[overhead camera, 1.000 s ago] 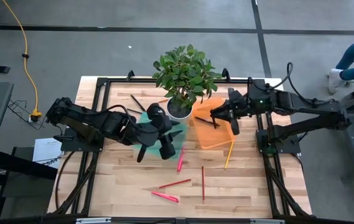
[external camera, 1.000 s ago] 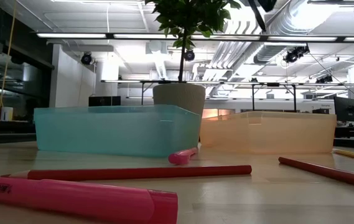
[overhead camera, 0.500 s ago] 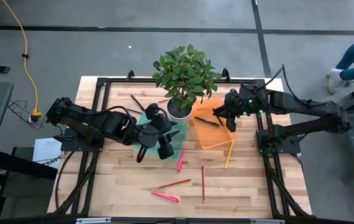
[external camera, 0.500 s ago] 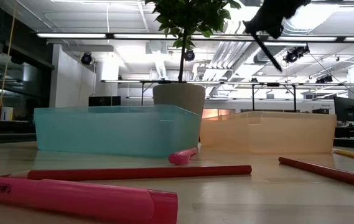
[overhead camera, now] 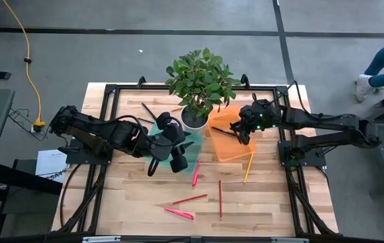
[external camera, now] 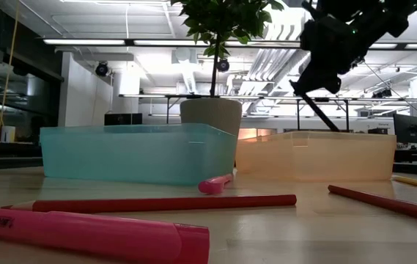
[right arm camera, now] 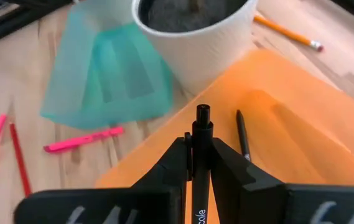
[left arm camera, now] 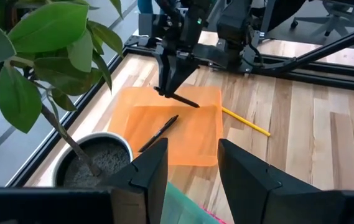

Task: Sort pens & pencils
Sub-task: Put the bottom black pen into the orange bin

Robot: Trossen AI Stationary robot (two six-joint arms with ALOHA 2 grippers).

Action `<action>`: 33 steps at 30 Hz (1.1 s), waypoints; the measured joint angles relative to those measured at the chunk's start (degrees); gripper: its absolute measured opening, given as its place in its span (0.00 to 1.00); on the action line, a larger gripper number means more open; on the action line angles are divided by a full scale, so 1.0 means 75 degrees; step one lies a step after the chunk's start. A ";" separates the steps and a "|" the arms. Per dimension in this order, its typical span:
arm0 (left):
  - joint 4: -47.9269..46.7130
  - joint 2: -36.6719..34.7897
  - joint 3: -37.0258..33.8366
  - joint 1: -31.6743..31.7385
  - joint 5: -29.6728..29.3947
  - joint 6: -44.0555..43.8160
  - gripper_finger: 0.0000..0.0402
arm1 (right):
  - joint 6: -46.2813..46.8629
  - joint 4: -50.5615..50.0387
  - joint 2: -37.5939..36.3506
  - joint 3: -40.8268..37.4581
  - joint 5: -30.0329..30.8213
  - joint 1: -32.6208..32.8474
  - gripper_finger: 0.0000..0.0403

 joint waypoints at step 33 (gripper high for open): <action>-0.0179 -0.0012 0.0000 -0.0003 0.0003 -0.0227 0.32 | -0.0336 0.0305 0.2308 0.0618 -0.0717 -0.0540 0.17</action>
